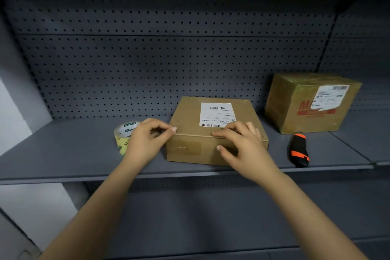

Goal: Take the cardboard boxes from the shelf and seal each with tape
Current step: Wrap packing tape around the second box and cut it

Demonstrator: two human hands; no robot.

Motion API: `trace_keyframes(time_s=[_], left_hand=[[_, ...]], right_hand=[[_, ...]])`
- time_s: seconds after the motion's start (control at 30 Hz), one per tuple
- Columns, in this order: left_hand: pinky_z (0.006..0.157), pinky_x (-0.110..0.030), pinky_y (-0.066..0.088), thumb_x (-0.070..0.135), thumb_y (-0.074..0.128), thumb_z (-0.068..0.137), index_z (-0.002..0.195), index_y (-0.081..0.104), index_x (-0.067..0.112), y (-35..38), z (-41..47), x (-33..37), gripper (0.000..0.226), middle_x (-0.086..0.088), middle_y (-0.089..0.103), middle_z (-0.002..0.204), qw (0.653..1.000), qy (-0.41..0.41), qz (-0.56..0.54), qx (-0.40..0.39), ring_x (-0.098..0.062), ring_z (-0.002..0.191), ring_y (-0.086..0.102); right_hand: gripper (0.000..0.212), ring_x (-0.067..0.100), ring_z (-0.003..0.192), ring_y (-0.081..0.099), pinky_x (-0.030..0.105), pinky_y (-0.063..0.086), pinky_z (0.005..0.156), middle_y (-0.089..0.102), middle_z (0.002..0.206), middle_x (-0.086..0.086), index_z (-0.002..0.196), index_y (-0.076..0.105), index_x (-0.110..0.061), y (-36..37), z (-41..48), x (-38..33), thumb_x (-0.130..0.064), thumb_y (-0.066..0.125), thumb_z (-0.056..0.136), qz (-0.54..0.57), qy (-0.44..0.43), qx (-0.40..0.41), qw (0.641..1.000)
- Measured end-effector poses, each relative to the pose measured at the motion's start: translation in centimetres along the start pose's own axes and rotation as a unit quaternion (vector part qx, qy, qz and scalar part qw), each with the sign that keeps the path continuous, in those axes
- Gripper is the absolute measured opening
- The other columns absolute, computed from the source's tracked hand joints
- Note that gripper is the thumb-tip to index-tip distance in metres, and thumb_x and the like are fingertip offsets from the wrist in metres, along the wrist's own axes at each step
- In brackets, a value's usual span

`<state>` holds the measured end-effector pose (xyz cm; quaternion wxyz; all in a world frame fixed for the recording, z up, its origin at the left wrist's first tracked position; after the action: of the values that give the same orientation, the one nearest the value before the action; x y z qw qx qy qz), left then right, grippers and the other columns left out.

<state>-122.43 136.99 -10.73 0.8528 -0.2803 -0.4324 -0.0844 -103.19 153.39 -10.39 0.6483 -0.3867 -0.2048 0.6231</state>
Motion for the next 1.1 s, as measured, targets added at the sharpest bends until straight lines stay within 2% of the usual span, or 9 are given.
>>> trace_keyframes(time_s=[0.1, 0.2, 0.33, 0.5, 0.63, 0.8, 0.93, 1.1], left_hand=[[0.074, -0.008, 0.047, 0.027, 0.076, 0.084, 0.085, 0.077, 0.018, -0.4, 0.9, -0.1, 0.009, 0.005, 0.067, 0.091, 1.0, 0.006, 0.013, -0.023, 0.006, 0.082, 0.062], [0.077, -0.012, 0.047, 0.03, 0.073, 0.086, 0.085, 0.076, 0.024, -0.8, 1.6, -0.5, 0.007, 0.012, 0.068, 0.088, 0.998, 0.015, 0.03, -0.051, 0.004, 0.083, 0.063], [0.077, -0.004, 0.045, 0.027, 0.068, 0.091, 0.09, 0.075, 0.023, -0.9, 1.6, -1.1, 0.008, 0.012, 0.072, 0.093, 0.997, 0.007, -0.015, -0.079, 0.006, 0.087, 0.065], [0.084, -0.007, 0.047, 0.017, 0.064, 0.094, 0.095, 0.071, 0.024, -1.1, 0.9, -1.6, 0.01, 0.014, 0.072, 0.101, 0.991, 0.025, -0.085, -0.103, 0.006, 0.097, 0.066], [0.096, -0.018, 0.05, 0.011, 0.07, 0.089, 0.1, 0.069, 0.021, -1.0, 0.7, -2.2, 0.015, 0.008, 0.071, 0.109, 0.983, 0.04, -0.128, -0.129, -0.004, 0.107, 0.066], [0.1, -0.026, 0.05, 0.016, 0.075, 0.086, 0.11, 0.07, 0.019, -0.9, 0.8, -2.6, 0.025, 0.01, 0.066, 0.115, 0.982, 0.121, -0.062, -0.129, -0.007, 0.114, 0.061], [0.097, -0.029, 0.05, 0.021, 0.07, 0.091, 0.113, 0.069, 0.02, -0.8, 0.7, -2.8, 0.022, 0.012, 0.063, 0.116, 0.978, 0.182, -0.012, -0.104, -0.007, 0.114, 0.059], [0.096, -0.028, 0.046, 0.032, 0.056, 0.098, 0.112, 0.067, 0.016, -0.2, 0.4, -3.1, 0.024, 0.009, 0.055, 0.116, 0.963, 0.238, 0.062, -0.11, -0.007, 0.115, 0.054]], right_hand=[[0.028, 0.007, 0.1, 0.035, 0.024, 0.023, 0.084, 0.048, 0.104, -0.016, 0.116, 0.066, -0.034, 0.1, 0.4, -0.3, -0.032, 0.066, 0.089, -0.008, 0.012, 0.006, 1.0], [0.026, 0.008, 0.1, 0.037, 0.027, 0.025, 0.084, 0.048, 0.104, -0.017, 0.113, 0.067, -0.035, 0.1, 0.6, -0.5, -0.032, 0.067, 0.087, -0.017, 0.025, 0.01, 1.0], [0.022, 0.01, 0.097, 0.04, 0.031, 0.031, 0.086, 0.05, 0.1, -0.016, 0.107, 0.067, -0.032, 0.3, 1.0, -0.7, -0.028, 0.07, 0.085, -0.004, 0.049, 0.015, 0.999], [0.024, 0.008, 0.101, 0.043, 0.03, 0.034, 0.095, 0.054, 0.101, -0.014, 0.109, 0.068, -0.029, 1.5, 2.4, -2.4, -0.029, 0.07, 0.086, 0.036, 0.033, 0.001, 0.999], [0.029, 0.013, 0.102, 0.05, 0.035, 0.038, 0.095, 0.059, 0.104, -0.011, 0.114, 0.067, -0.028, 2.9, 4.4, -4.4, -0.037, 0.064, 0.086, 0.039, 0.008, -0.035, 0.999], [0.041, 0.019, 0.1, 0.052, 0.039, 0.041, 0.091, 0.061, 0.104, -0.006, 0.121, 0.065, -0.027, 4.4, 6.4, -5.9, -0.041, 0.06, 0.083, 0.026, -0.009, -0.083, 0.996], [0.032, 0.017, 0.098, 0.048, 0.04, 0.041, 0.092, 0.058, 0.107, -0.011, 0.117, 0.064, -0.034, 4.8, 6.4, -5.8, -0.041, 0.057, 0.086, 0.025, -0.027, -0.089, 0.995], [0.027, 0.017, 0.096, 0.045, 0.038, 0.04, 0.092, 0.054, 0.108, -0.017, 0.113, 0.064, -0.035, 5.4, 6.4, -5.7, -0.043, 0.052, 0.09, 0.003, -0.054, -0.099, 0.994]])
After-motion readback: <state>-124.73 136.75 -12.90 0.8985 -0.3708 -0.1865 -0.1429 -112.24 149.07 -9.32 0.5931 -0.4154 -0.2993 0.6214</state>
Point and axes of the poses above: each hand's wrist, its own z-axis towards the middle knuckle, its own y-axis out of the palm, x = y × z, the point moved 5 cm from there along z, towards the middle knuckle
